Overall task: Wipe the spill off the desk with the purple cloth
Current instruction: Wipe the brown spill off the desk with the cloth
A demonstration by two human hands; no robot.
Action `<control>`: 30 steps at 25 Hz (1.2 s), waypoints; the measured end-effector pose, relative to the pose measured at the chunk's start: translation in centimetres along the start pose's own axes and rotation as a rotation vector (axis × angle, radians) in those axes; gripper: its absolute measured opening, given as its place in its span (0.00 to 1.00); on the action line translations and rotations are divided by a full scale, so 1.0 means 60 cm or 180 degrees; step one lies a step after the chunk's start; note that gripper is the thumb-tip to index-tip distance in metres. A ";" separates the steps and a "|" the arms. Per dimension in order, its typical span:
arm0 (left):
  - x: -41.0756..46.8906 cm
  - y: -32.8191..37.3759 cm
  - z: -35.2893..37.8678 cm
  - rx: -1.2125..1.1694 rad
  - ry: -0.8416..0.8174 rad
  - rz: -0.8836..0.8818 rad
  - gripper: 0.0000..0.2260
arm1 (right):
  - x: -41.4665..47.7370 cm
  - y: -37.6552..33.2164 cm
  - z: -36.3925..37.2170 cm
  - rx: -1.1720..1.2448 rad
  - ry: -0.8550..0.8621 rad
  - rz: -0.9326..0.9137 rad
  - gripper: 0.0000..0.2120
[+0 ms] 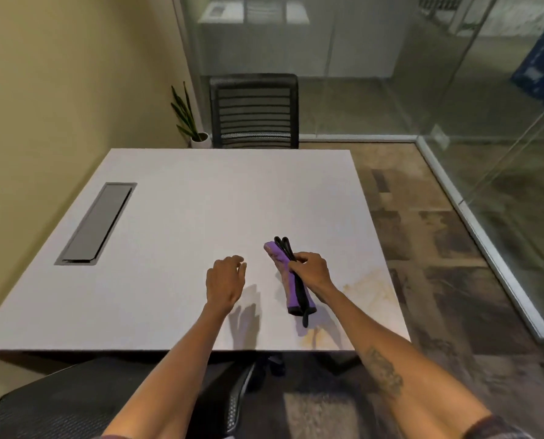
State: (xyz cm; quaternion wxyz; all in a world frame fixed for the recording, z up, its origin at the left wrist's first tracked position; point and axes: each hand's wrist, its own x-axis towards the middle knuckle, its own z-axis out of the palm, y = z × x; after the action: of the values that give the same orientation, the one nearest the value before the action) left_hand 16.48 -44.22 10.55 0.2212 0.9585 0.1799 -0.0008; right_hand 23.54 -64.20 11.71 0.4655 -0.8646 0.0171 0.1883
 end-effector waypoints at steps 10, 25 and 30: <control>-0.035 0.199 0.149 0.0821 -0.0520 0.0652 0.26 | -0.012 0.212 -0.281 -0.0024 0.0624 0.0139 0.07; 0.001 0.148 0.312 0.1167 -0.0945 0.0630 0.31 | 0.115 0.355 -0.334 -0.0701 0.1361 0.0278 0.09; 0.011 0.113 0.341 0.1133 -0.0877 0.0766 0.47 | 0.160 0.347 -0.281 -0.1175 0.1277 -0.0068 0.14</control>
State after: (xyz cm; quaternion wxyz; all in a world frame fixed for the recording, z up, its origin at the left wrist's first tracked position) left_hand 21.03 -58.38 -5.10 0.0699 0.9877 0.0297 -0.1367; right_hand 33.39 -88.27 0.16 0.2893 -0.9550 0.0652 0.0083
